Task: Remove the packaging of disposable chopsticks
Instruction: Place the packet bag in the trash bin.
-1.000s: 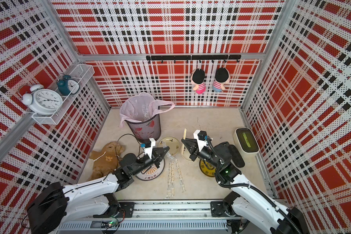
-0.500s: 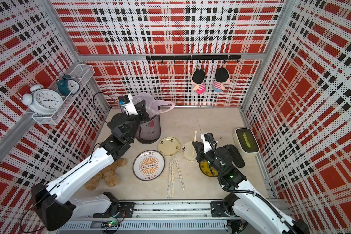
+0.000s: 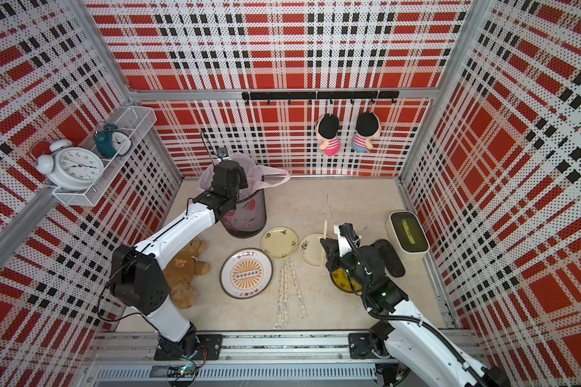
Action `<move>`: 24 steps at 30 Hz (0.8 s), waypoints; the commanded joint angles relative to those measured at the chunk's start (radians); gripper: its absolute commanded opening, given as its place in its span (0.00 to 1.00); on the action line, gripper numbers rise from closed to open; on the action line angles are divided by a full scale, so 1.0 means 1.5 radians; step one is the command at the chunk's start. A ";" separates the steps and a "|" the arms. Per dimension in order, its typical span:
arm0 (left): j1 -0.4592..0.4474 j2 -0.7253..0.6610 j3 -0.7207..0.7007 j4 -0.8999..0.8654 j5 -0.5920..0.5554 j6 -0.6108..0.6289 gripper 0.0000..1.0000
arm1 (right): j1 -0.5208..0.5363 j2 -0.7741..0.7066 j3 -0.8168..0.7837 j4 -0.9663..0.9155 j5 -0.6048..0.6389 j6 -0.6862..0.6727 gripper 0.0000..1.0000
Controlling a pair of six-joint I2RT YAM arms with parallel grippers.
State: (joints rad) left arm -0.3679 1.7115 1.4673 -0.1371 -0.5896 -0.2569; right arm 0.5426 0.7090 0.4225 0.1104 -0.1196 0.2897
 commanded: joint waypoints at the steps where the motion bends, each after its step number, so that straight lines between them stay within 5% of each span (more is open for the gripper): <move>1: 0.020 0.011 0.027 -0.016 0.002 -0.005 0.02 | -0.005 0.000 -0.005 0.018 -0.009 0.002 0.00; 12: 0.018 0.049 0.105 -0.111 0.026 -0.005 0.30 | -0.005 0.000 -0.008 0.020 -0.003 0.000 0.00; 19: 0.011 0.020 0.124 -0.126 0.041 -0.010 0.71 | -0.006 -0.001 -0.009 0.020 -0.002 0.000 0.00; 24: 0.007 0.003 0.113 -0.116 0.082 -0.014 0.80 | -0.006 -0.002 -0.011 0.022 -0.002 -0.001 0.00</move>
State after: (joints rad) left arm -0.3481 1.7588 1.6131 -0.3080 -0.5110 -0.2699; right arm 0.5419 0.7120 0.4175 0.1207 -0.1192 0.2897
